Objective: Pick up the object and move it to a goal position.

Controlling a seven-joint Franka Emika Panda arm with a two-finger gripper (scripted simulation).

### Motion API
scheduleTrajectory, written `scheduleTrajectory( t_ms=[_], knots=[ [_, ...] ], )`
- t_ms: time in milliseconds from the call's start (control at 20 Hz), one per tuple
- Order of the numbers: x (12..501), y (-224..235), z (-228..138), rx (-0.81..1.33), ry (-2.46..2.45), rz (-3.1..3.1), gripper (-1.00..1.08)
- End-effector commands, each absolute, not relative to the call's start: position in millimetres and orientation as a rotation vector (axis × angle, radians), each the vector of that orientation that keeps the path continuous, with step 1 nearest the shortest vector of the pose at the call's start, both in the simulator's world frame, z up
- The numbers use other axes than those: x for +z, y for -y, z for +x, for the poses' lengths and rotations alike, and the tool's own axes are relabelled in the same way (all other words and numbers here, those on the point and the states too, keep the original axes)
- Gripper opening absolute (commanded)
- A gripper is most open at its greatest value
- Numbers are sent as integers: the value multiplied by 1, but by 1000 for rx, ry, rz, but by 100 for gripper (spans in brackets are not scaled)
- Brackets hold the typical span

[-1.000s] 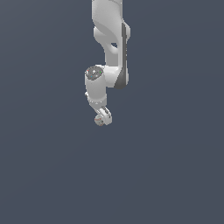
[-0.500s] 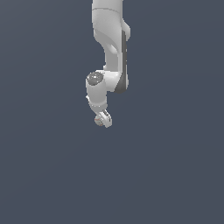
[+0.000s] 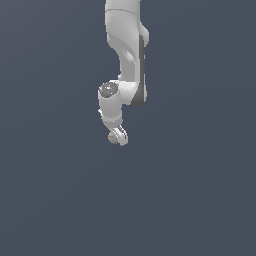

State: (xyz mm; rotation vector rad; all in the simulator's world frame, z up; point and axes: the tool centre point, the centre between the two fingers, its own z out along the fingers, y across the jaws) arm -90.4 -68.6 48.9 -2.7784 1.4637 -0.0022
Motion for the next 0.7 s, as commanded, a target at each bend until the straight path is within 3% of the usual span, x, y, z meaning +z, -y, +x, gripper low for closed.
scheduleTrajectory(
  t_ms=[0,650],
  knots=[
    [50,68,-91,-2,-1464,-2778,-100],
    [86,10,-114,-1,-1464,-2778,-100]
  ],
)
